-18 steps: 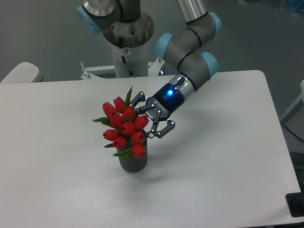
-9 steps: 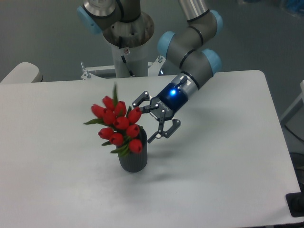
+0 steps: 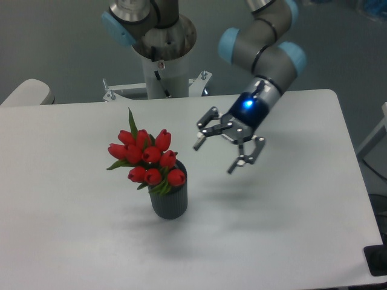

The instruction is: Insert the flowers into the vase

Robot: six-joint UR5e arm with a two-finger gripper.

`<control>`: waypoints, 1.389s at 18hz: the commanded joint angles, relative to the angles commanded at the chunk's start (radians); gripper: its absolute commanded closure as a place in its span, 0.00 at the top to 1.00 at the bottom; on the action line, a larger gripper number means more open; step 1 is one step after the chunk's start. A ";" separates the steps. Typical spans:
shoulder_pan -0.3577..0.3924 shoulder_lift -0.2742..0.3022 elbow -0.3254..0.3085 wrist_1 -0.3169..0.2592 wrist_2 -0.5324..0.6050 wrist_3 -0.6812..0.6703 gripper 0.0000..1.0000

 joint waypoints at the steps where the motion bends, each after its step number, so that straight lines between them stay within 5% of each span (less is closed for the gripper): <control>1: 0.002 -0.008 0.026 0.000 0.038 0.002 1.00; 10: -0.018 -0.133 0.396 -0.015 0.509 -0.051 1.00; 17: -0.185 -0.192 0.601 -0.072 0.931 -0.045 1.00; 25: -0.259 -0.219 0.678 -0.113 1.013 -0.002 1.00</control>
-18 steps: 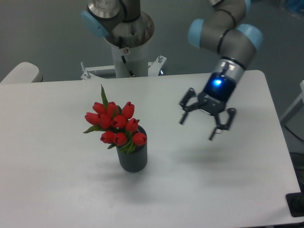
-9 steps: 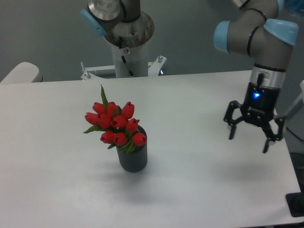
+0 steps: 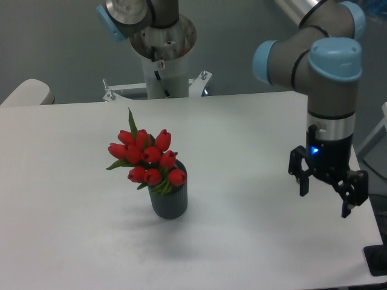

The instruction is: Insert the flowers into the vase

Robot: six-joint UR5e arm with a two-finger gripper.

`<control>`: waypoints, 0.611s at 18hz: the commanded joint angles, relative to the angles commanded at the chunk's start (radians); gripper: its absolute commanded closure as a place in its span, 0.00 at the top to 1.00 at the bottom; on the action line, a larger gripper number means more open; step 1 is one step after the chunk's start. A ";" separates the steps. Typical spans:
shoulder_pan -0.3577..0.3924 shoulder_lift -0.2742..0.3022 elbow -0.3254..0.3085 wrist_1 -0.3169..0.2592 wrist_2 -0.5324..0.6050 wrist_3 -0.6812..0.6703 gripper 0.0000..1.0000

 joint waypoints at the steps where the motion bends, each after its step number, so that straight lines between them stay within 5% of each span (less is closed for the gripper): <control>1: 0.000 0.000 0.000 -0.002 -0.002 0.000 1.00; 11: -0.021 -0.011 0.017 -0.002 -0.002 0.000 1.00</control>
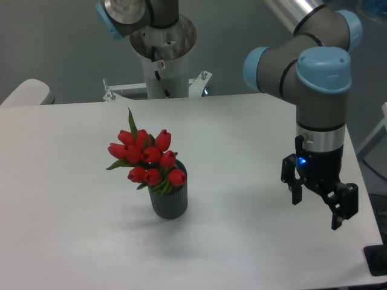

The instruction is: Insert the flowers into the vase

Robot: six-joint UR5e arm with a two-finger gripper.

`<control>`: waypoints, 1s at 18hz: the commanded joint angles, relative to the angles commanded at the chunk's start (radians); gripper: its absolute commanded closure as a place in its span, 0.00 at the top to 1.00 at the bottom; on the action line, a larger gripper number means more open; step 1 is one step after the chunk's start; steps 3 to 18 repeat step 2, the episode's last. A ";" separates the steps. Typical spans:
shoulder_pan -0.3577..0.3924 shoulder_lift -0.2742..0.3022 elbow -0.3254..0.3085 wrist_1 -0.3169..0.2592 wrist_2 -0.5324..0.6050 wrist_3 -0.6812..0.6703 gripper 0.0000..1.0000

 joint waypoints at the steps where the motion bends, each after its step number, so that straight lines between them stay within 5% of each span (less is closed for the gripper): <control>1: 0.000 0.000 0.000 0.000 0.000 0.000 1.00; 18: 0.000 0.000 -0.002 0.000 0.000 0.000 1.00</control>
